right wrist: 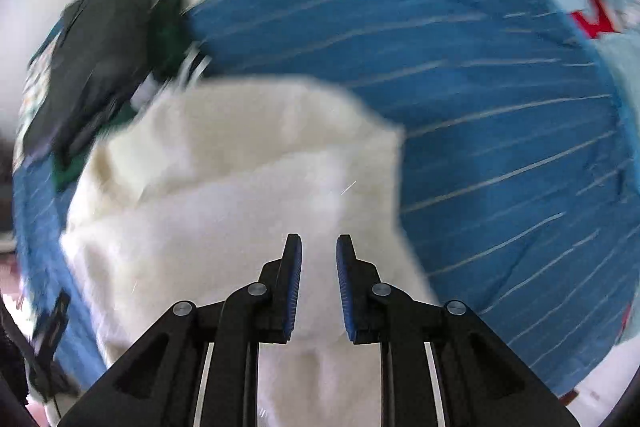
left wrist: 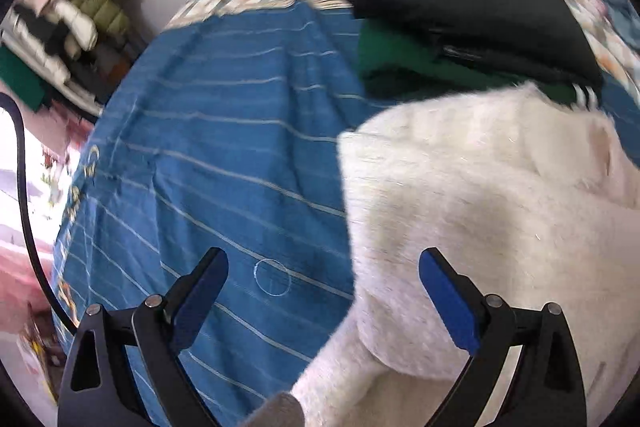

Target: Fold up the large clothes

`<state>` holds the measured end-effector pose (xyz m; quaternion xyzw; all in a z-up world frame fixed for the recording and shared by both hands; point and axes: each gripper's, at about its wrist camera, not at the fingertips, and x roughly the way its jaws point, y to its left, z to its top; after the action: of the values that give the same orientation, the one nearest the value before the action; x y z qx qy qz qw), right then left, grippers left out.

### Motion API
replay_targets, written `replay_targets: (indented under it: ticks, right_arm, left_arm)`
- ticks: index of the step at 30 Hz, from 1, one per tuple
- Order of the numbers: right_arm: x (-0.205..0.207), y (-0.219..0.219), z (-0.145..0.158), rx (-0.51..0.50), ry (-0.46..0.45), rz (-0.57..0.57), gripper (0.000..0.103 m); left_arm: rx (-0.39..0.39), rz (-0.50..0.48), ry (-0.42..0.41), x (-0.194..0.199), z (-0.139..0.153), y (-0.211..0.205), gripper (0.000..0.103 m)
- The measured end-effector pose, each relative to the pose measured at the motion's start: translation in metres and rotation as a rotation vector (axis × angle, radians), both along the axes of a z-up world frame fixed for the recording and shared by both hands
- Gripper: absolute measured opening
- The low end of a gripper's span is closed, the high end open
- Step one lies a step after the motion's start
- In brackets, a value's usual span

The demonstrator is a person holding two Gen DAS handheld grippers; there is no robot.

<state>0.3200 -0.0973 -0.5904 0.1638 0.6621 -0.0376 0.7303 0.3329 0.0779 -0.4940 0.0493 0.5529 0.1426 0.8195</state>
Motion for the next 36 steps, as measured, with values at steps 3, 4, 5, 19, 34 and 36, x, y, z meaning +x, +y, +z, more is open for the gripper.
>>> replay_targets:
  ticks: [3,4,5,19,34,36]
  right_arm:
    - [-0.003,0.014,-0.034,0.035,0.062,0.035,0.019]
    - [-0.004,0.015,-0.048,0.032,0.089,0.036,0.018]
    - [-0.004,0.014,-0.066,0.009,0.118,0.028,0.016]
    - [0.010,-0.004,-0.116,0.069,0.179,-0.047,0.015]
    - [0.013,-0.082,-0.031,0.037,0.118,0.085,0.040]
    - [-0.004,-0.106,-0.029,-0.050,0.152,0.134,0.041]
  left_arm:
    - [0.066,-0.033,0.048,0.006,-0.026,-0.015,0.098]
    - [0.059,-0.031,0.082,0.010,-0.042,-0.015,0.098]
    - [0.051,-0.031,0.102,0.013,-0.053,-0.013,0.098]
    - [-0.119,-0.032,0.013,0.031,-0.080,0.003,0.103]
    - [-0.016,-0.012,0.000,-0.006,-0.015,-0.016,0.103]
    - [0.010,-0.020,-0.004,-0.022,-0.002,-0.032,0.103]
